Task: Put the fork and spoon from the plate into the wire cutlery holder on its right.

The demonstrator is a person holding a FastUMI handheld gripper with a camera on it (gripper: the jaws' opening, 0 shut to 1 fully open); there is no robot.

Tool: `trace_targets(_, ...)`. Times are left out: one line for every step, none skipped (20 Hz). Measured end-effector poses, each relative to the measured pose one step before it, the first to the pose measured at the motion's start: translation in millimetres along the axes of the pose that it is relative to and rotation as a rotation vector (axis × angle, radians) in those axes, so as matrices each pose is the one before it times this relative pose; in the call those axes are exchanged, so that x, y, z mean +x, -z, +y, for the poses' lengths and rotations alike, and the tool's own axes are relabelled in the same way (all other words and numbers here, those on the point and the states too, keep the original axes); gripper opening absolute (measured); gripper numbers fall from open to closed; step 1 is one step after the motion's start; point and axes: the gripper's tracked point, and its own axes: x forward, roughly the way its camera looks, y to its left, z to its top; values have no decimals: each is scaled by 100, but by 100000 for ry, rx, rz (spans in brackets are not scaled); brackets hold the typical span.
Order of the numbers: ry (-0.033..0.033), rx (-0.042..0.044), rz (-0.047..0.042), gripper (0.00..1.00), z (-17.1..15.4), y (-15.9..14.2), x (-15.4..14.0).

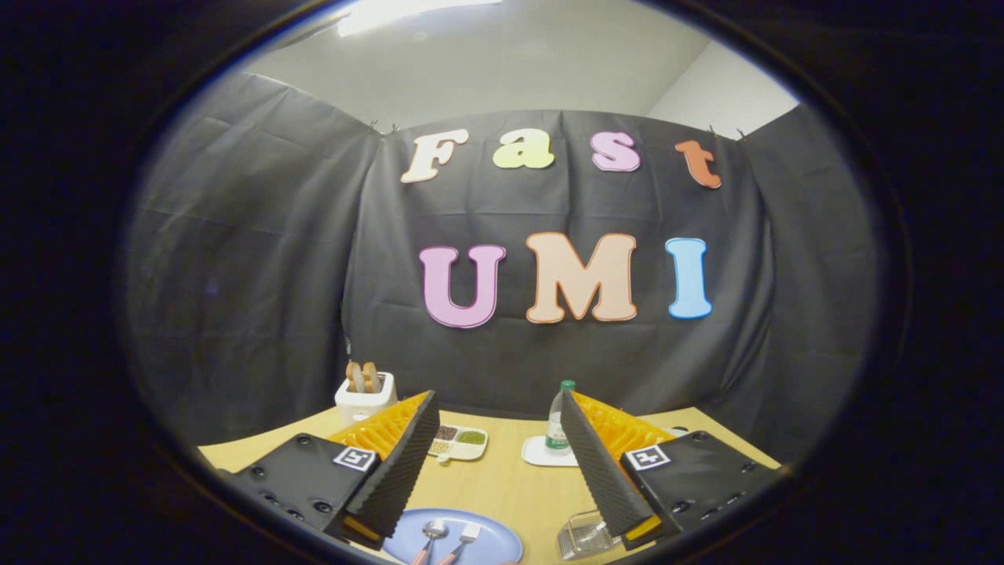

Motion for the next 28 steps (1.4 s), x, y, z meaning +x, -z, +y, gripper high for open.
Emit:
trace_targets(-927, -622, 1449, 99, 232, 411, 178)
trace_targets(-1087, -1144, 2389, 99, 335, 722, 233)
trace_targets(-1086, -1120, 2582, 99, 183, 695, -12)
trace_targets(-1450, -977, 2935, 99, 422, 962, 340)
trace_targets(-1874, -739, 3073, 99, 489, 833, 175)
trace_targets(-1411, -581, 2313, 99, 336, 692, 182)
trace_targets(-1345, -682, 2055, 99, 228, 489, 74)
trace_targets(-825, -577, 1481, 99, 134, 522, 139)
trace_targets(-653, -423, 1705, 99, 74, 407, 152)
trace_targets(-353, -129, 1983, 99, 92, 910, 369)
trace_targets(-494, 169, 2237, 99, -7, 662, 237)
trace_targets(-943, 388, 2192, 99, 152, 937, 136)
trace_targets(-906, 535, 2421, 99, 164, 828, 333)
trace_targets(-557, 322, 3305, 99, -36, 1188, 258)
trace_targets(-187, 531, 3689, 99, -108, 1225, 319)
trace_targets(-438, 915, 3940, 99, -32, 1485, 138)
trace_targets(-517, 1138, 3703, 99, 32, 1130, 274)
trace_targets(-551, 1170, 3195, 99, 43, 1160, 237)
trace_targets(-309, 649, 3080, 99, 71, 890, 187)
trace_targets(178, 367, 1858, 99, -16, 789, 217)
trace_targets(-170, -23, 2337, 99, -15, 700, 210)
trace_targets(37, -15, 2163, 99, 23, 890, 392)
trace_targets(-39, -88, 2475, 99, 6, 829, 292)
trace_targets(197, 13, 2404, 99, 29, 1166, 64)
trace_targets(-152, 186, 2561, 99, 33, 840, 137)
trace_targets(-74, 189, 2606, 99, 65, 963, 325)
trace_targets(-138, 125, 2263, 99, 0, 667, 342)
trace_targets(-221, -428, 2722, 99, 78, 817, 270)
